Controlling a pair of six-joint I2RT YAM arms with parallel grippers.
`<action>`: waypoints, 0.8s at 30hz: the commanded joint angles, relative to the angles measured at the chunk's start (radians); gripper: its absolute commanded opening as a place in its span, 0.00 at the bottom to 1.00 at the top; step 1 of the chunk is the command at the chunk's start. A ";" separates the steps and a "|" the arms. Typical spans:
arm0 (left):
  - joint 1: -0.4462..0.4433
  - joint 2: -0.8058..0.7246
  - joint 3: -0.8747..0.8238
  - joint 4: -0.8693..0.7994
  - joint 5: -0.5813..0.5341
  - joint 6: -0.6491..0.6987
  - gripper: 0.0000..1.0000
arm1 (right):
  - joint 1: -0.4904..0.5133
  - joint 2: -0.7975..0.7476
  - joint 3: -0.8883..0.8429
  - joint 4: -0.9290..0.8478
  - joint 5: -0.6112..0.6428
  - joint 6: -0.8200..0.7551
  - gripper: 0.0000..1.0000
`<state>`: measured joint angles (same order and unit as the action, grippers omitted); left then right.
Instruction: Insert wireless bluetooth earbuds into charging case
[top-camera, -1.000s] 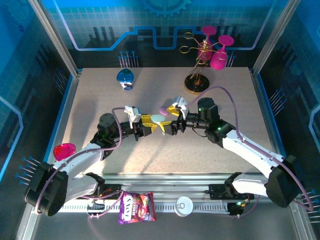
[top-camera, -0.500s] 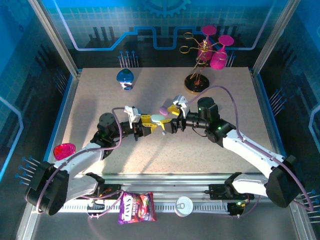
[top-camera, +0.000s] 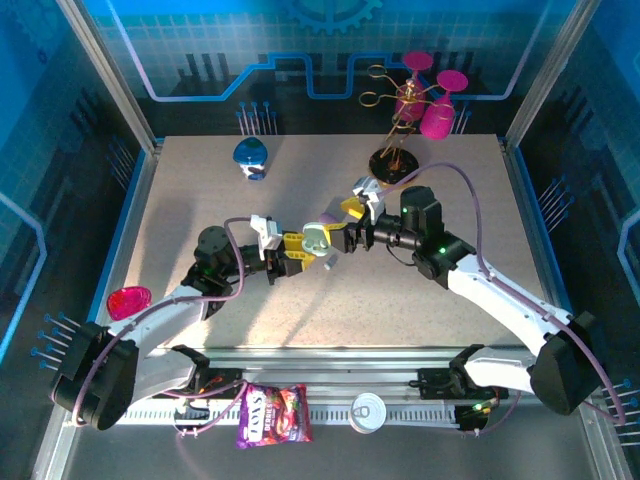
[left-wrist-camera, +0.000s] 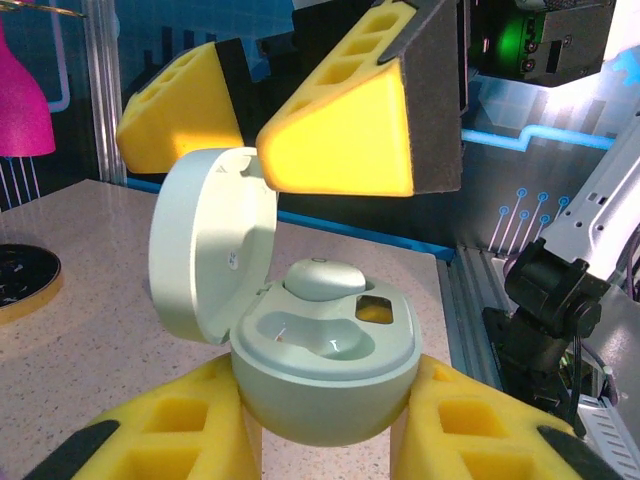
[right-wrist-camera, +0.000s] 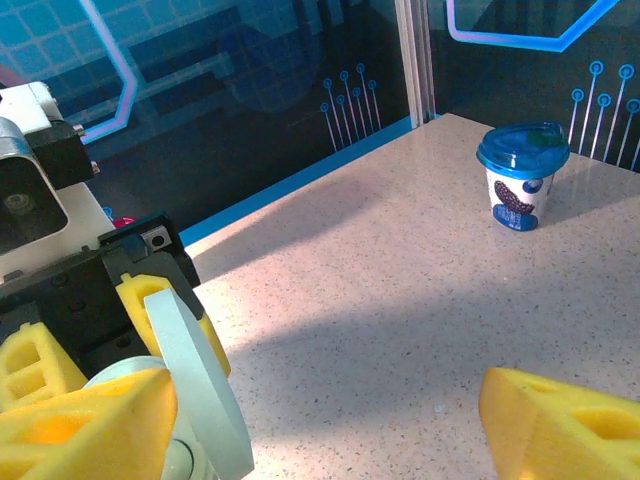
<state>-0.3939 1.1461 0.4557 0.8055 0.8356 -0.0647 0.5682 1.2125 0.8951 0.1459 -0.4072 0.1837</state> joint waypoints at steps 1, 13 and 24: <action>-0.002 -0.007 -0.005 0.047 0.027 0.012 0.28 | -0.011 -0.004 0.023 -0.006 -0.020 0.003 0.80; 0.013 -0.014 -0.029 0.079 -0.174 -0.009 0.27 | -0.093 -0.157 -0.165 0.248 -0.050 0.206 0.81; 0.020 -0.110 -0.056 0.054 -0.210 0.001 0.27 | -0.149 0.117 -0.117 -0.044 0.182 0.324 0.76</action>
<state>-0.3820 1.0702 0.4156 0.8459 0.6430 -0.0727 0.4057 1.2678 0.7296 0.2089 -0.2832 0.4755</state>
